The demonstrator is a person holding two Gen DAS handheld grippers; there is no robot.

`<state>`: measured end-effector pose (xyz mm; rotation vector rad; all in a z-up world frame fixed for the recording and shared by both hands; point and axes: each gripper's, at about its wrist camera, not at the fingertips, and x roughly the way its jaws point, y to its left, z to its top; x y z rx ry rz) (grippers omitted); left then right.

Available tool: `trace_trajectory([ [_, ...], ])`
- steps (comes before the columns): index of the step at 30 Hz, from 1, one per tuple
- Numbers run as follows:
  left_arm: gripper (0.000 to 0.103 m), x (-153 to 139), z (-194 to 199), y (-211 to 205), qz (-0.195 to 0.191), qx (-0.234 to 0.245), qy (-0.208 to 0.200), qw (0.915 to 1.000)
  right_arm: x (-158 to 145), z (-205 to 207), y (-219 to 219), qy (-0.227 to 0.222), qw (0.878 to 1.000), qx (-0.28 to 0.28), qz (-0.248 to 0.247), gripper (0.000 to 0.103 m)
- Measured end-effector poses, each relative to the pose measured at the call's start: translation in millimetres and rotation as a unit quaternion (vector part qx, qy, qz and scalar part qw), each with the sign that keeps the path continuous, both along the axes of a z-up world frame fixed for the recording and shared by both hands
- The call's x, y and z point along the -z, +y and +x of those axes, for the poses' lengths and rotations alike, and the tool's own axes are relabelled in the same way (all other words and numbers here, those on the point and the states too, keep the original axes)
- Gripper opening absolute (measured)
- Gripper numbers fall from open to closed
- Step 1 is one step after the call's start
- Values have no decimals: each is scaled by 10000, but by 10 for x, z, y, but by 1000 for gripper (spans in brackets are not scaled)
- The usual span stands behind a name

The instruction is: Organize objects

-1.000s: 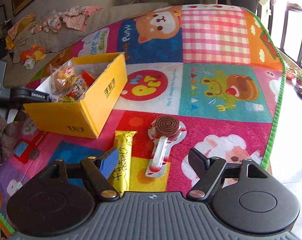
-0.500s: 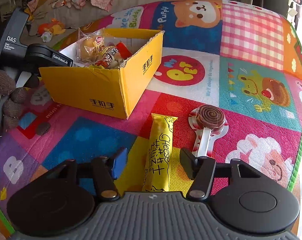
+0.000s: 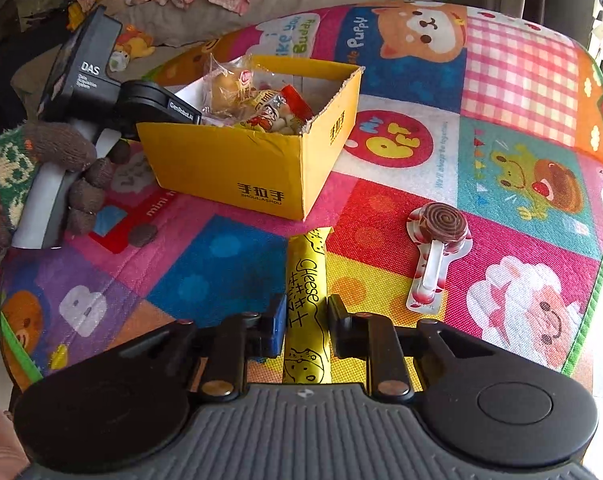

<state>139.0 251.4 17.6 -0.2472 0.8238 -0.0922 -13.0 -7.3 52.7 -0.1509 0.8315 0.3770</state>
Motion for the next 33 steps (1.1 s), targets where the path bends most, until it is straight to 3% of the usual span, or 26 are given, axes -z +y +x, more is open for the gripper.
trace_trajectory([
  [6,17,1,3,-1,7,1,0,10000,-308,-143,-40,-123,9991,-118,397,21],
  [8,17,2,3,-1,2,0,2,10000,-411,-178,-51,-217,9983,-141,517,17],
  [10,17,1,3,-1,3,1,2,10000,-514,-186,-67,-312,9975,-157,619,6],
  [12,17,1,4,-1,6,2,3,10000,-591,-177,-88,-398,9967,-132,695,6],
  [20,17,-2,10,-10,52,29,37,10000,-594,-194,-94,-532,9975,71,450,7],
  [23,17,-1,7,-7,37,14,26,10000,-528,-294,-85,-657,9977,67,146,17],
  [25,17,0,3,-3,20,3,8,10000,-464,-334,-100,-611,9980,100,92,32],
  [27,17,-1,0,-2,20,5,-3,10000,-379,-365,-94,-516,9986,70,94,41],
  [33,16,-1,-15,1,17,22,-42,10000,-74,-339,62,-111,9998,-147,99,46],
])
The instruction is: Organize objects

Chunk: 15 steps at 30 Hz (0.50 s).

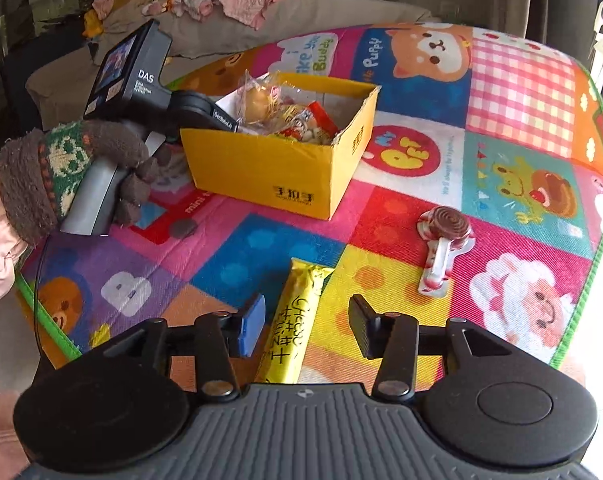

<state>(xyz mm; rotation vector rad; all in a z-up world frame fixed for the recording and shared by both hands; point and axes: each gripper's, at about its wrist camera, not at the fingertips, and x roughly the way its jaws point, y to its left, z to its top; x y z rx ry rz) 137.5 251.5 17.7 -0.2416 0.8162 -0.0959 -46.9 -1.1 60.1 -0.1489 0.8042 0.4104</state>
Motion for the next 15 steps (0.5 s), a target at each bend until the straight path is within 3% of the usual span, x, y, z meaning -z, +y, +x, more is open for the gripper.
trace_trajectory([
  [5,15,-13,3,-20,105,61,17,9999,271,217,83,474,9987,154,53,46],
  [6,15,-14,4,-23,124,76,16,9999,270,203,100,387,9991,144,0,43],
  [8,15,-14,7,-22,126,85,12,9999,247,164,144,378,9991,53,-176,25],
  [15,15,-16,18,-26,143,87,19,9999,-18,-35,52,497,9986,-127,135,22],
])
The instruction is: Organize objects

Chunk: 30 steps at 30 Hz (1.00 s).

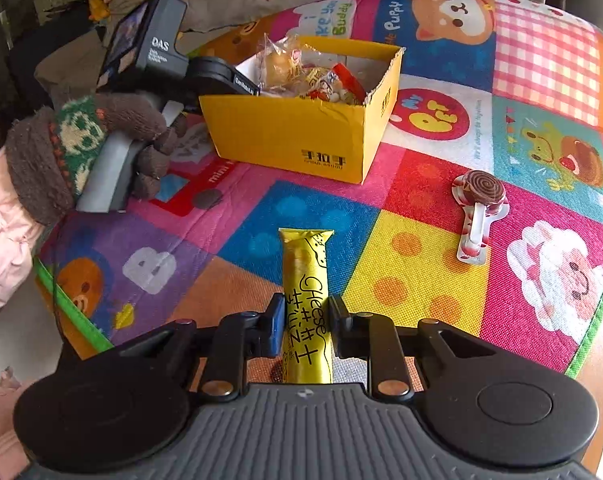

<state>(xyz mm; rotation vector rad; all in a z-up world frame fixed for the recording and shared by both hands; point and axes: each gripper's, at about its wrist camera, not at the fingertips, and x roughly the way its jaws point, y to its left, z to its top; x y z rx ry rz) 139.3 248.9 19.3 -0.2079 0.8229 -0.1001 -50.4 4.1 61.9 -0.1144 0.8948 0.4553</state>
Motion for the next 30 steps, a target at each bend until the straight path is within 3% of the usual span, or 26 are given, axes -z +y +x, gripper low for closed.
trace_trajectory([
  [7,14,-29,7,-32,134,57,100,9998,-792,56,-137,-851,9954,174,392,22],
  [10,14,-32,-1,-28,153,85,112,9998,-1041,220,-123,-1197,9913,321,443,22],
  [14,13,-35,-6,-20,119,82,112,9998,-1218,554,-59,-1313,9879,427,707,22],
  [21,13,-34,-3,-20,120,94,108,9998,-1280,1239,172,-1236,9830,710,1159,22],
  [26,13,-37,-1,-21,142,105,129,9998,-1112,1695,309,-1174,9815,1042,1099,25],
  [30,13,-33,-6,-24,185,145,103,9997,-926,1879,169,-937,9799,1378,1096,25],
])
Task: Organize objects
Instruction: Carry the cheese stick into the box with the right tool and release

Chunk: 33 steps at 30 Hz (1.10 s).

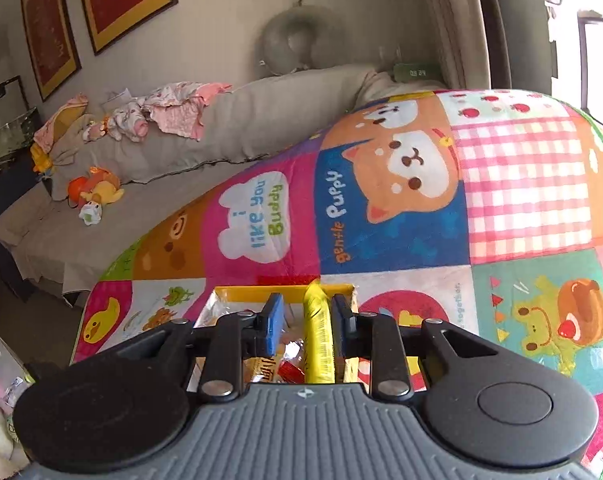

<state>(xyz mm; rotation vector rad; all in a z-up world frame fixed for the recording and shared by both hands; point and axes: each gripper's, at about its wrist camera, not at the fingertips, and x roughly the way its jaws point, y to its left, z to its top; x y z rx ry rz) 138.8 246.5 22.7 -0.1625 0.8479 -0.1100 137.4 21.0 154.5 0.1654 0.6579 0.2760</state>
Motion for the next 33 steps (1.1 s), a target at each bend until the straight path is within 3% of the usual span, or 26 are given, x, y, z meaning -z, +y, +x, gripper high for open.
trace_trajectory([
  [5,13,2,-4,1,-4,-11,-13,10000,289,-71,-392,240,9990,360,-147,37],
  [9,13,1,-6,-1,5,-11,-12,10000,591,-237,-767,445,9961,654,-386,58],
  [17,13,-2,-14,-9,31,-5,-17,10000,1121,-512,-1218,797,9891,932,-810,66],
  [23,14,1,-25,-5,35,8,-52,10000,1361,-683,-1307,558,9903,1148,-542,75],
  [27,14,-1,-13,-10,75,62,-44,9999,1385,-844,-1240,78,9897,1277,-649,76],
  [29,14,-4,-12,-14,97,85,-33,9999,1335,-903,-1227,-198,9900,1237,-651,83],
  [30,14,-3,-13,-14,99,90,-32,9999,1327,-907,-1223,-232,9904,1199,-648,88],
  [33,14,-4,-11,-15,106,96,-25,9999,1348,-816,-1173,5,9928,931,-751,89],
])
